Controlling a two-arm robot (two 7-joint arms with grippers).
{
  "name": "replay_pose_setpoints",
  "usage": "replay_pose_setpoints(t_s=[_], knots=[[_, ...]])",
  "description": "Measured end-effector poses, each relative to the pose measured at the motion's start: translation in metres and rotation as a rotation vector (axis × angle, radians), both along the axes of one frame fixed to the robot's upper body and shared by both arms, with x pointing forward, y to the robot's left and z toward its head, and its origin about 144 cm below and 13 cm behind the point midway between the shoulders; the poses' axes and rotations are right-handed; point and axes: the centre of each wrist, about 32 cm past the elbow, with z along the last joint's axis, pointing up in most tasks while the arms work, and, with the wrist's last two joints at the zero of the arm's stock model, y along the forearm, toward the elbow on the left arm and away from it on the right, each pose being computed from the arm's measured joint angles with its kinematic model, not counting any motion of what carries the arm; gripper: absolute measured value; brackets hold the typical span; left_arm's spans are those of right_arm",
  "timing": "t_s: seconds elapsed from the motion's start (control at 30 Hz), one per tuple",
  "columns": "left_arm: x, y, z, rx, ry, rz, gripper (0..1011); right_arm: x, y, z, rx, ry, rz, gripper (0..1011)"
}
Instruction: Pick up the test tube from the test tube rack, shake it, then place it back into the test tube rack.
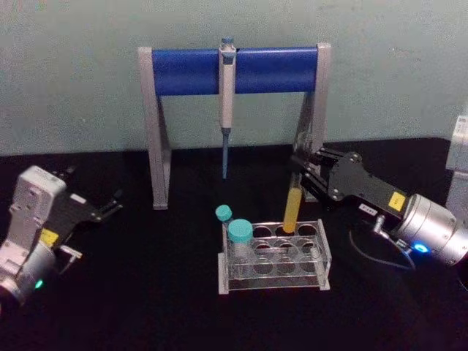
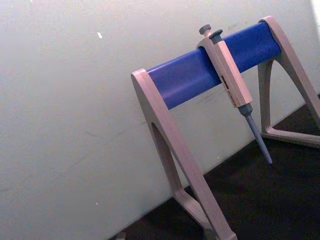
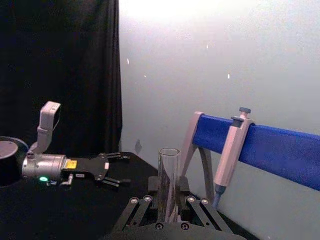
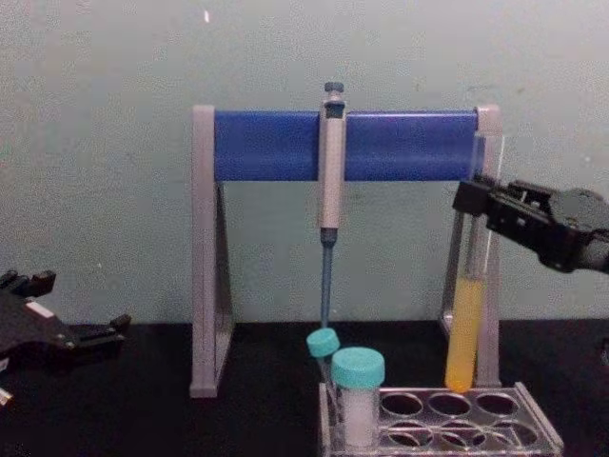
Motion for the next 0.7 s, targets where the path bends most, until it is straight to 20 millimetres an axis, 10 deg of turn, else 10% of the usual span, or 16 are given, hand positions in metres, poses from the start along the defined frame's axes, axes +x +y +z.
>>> replay_pose_setpoints(t_s=[0.7], knots=[[0.0,0.0,0.0,0.0,0.0,0.0,1001,0.012,0.009,-0.016,-0.029,-0.003,-0.02,234]])
